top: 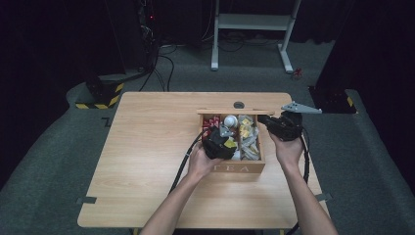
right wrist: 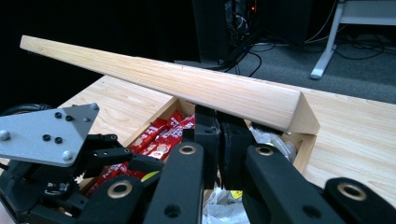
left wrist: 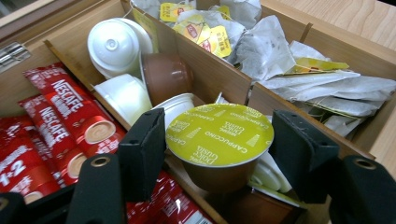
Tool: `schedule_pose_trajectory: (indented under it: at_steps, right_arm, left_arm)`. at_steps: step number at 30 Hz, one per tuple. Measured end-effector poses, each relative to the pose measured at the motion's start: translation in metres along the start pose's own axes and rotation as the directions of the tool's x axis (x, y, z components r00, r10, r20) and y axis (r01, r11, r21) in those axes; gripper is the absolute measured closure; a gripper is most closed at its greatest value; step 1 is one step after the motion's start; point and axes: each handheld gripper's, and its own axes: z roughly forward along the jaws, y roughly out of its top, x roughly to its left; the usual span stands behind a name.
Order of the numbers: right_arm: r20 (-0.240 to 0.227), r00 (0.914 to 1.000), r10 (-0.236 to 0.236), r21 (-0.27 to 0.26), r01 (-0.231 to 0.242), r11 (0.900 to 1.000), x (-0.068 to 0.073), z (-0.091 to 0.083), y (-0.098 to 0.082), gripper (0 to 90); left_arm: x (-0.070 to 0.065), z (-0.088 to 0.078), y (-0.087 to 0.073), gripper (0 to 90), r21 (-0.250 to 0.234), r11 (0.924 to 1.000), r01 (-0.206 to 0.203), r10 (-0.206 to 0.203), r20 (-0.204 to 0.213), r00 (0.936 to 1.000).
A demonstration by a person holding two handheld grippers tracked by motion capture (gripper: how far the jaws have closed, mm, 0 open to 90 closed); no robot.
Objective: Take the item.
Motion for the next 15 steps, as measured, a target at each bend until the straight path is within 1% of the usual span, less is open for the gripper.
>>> schedule_pose_trajectory:
  at_steps: [4,7,10,12,15]
  right_arm:
    - [-0.002,1.0,0.001,0.002,-0.001,1.0,-0.0001,-0.0001,0.0,87.5]
    - [-0.002,1.0,0.001,0.001,-0.001,1.0,-0.0002,-0.0001,-0.0001,87.5]
    - [-0.004,1.0,0.004,0.001,-0.004,1.0,-0.0003,-0.0001,0.0,87.5]
    - [-0.004,1.0,0.004,0.002,-0.004,1.0,-0.0003,-0.0001,0.0,87.5]
    - [-0.001,1.0,0.002,0.003,-0.002,1.0,0.0,-0.0002,0.0002,87.4]
  left_arm:
    - [-0.0012,0.0019,0.0011,36.9,0.009,0.9999,-0.006,0.007,-0.003,1.0]
    - [-0.0014,0.0023,0.0012,36.8,0.018,0.9998,-0.007,0.007,0.009,0.9999]
    - [-0.0043,0.0044,0.0013,37.2,0.035,0.9991,-0.023,0.022,0.023,0.9995]
    - [-0.0051,0.005,0.0013,37.2,0.041,0.9987,-0.031,0.03,0.021,0.9993]
    - [-0.0045,0.005,0.0012,37.5,0.042,0.9987,-0.029,0.028,0.026,0.9993]
